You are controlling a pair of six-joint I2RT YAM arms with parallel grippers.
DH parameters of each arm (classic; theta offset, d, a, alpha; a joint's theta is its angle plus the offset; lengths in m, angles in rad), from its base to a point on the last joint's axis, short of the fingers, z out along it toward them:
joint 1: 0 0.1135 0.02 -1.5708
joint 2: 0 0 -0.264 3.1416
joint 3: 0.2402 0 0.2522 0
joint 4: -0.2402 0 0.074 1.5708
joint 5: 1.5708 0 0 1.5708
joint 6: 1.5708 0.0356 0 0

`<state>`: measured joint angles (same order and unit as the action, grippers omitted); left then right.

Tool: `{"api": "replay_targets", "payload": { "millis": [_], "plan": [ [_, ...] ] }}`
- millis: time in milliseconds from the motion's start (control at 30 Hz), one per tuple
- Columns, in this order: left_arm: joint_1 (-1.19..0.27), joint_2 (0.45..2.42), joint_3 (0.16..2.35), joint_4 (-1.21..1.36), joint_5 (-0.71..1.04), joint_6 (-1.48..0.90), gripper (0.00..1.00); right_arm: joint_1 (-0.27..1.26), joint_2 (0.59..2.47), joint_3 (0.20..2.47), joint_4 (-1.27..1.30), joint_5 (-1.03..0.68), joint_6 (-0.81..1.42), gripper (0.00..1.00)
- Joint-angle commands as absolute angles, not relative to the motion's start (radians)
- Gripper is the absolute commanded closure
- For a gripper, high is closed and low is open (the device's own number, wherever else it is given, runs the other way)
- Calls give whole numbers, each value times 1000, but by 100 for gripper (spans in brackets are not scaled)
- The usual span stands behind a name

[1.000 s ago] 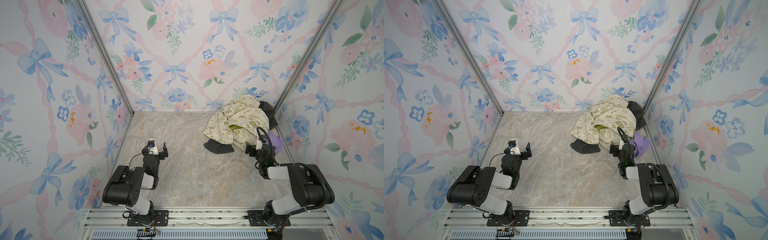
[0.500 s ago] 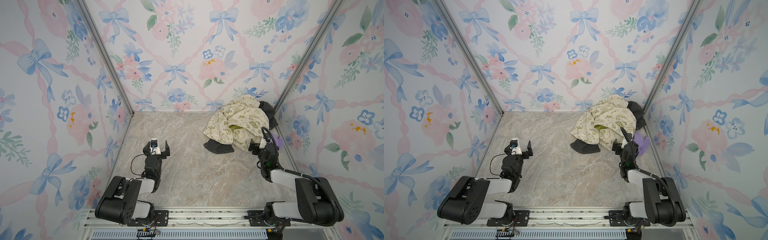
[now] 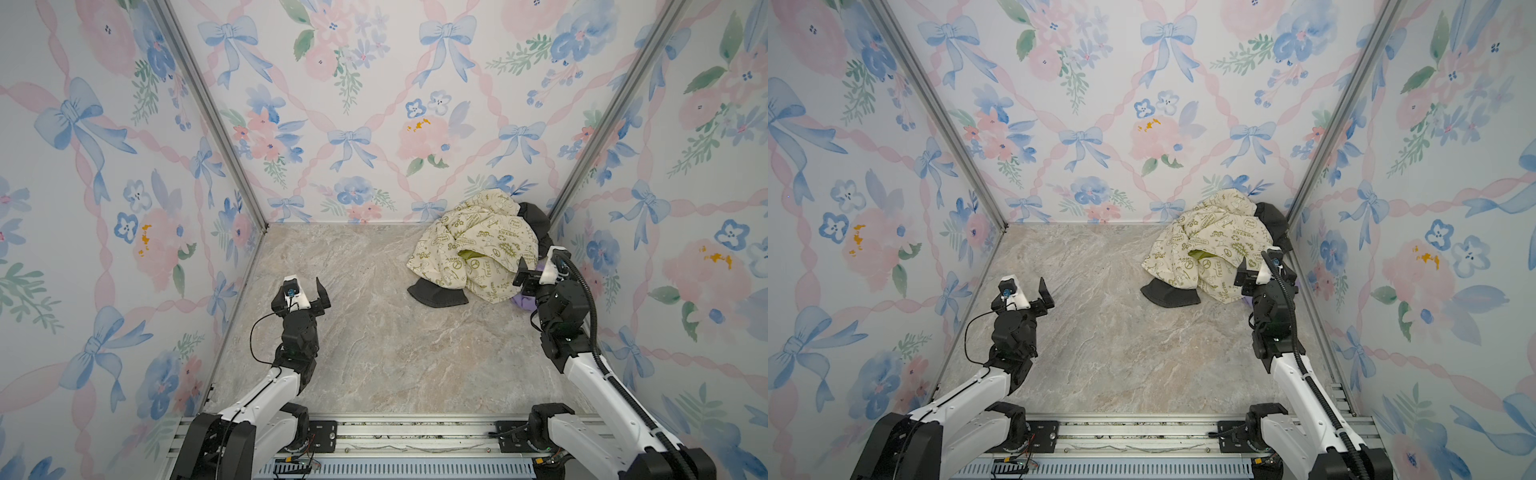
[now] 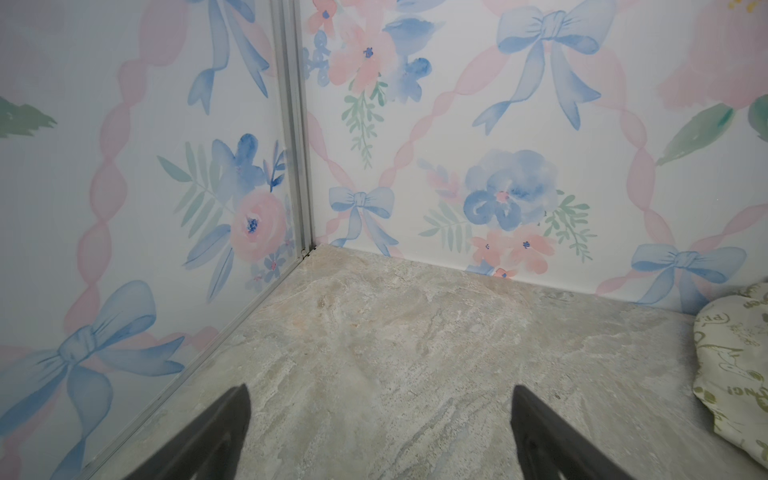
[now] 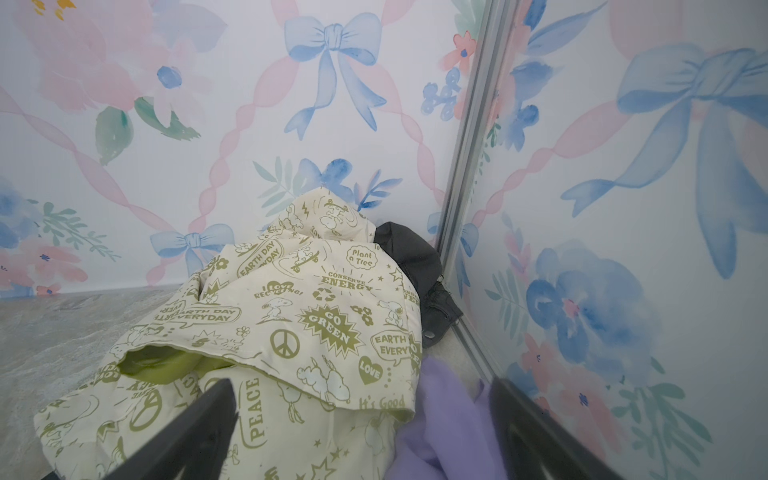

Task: Pick out a specific cloth from the pile
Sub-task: 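Reach the right gripper to the lavender shirt beside the pile and grasp it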

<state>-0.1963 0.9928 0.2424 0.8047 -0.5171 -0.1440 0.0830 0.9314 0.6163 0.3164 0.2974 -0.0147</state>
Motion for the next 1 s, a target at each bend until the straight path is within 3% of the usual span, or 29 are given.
{"api": "replay_targets", "payload": {
  "millis": [0, 200, 333, 567, 967],
  "plan": [
    [-159, 954, 266, 689, -538, -214, 2, 57, 941, 702, 107, 372, 72, 3],
    [-115, 942, 267, 642, -427, -197, 2, 18, 950, 736, 47, 374, 117, 3],
    [-117, 952, 282, 614, -365, -187, 2, 1, 969, 810, -160, 353, 113, 3],
    [-118, 961, 292, 581, -258, -207, 2, -73, 1046, 892, -335, 404, 293, 3],
    [-267, 957, 354, 390, -245, -278, 2, -121, 1227, 942, -410, 194, 423, 3]
  ]
}}
